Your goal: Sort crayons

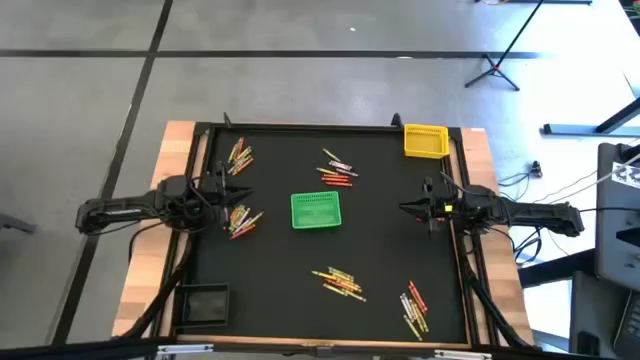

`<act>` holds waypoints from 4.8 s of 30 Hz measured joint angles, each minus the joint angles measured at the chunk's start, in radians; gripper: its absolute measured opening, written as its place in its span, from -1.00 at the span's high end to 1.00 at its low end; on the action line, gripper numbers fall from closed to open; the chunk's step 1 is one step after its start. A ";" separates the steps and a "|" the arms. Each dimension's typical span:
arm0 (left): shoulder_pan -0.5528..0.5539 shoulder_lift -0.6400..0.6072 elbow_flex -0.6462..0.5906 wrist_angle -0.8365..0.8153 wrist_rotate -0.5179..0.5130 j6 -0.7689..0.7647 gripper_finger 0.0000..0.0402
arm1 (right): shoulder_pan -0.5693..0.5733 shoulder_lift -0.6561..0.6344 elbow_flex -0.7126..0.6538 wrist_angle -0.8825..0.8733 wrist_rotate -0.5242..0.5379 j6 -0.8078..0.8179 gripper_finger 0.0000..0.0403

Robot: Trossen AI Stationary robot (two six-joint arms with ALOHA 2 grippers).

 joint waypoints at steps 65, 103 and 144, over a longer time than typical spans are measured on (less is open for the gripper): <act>0.000 0.002 0.000 0.165 -0.079 -0.034 0.83 | 0.000 0.001 -0.003 0.099 0.309 -0.242 0.81; 0.061 0.693 0.138 0.804 -0.036 0.179 0.83 | -0.293 1.030 0.420 0.137 0.224 -0.458 0.81; 0.108 1.048 0.290 0.857 -0.026 0.253 0.83 | -0.394 1.712 0.663 0.287 0.036 -0.470 0.71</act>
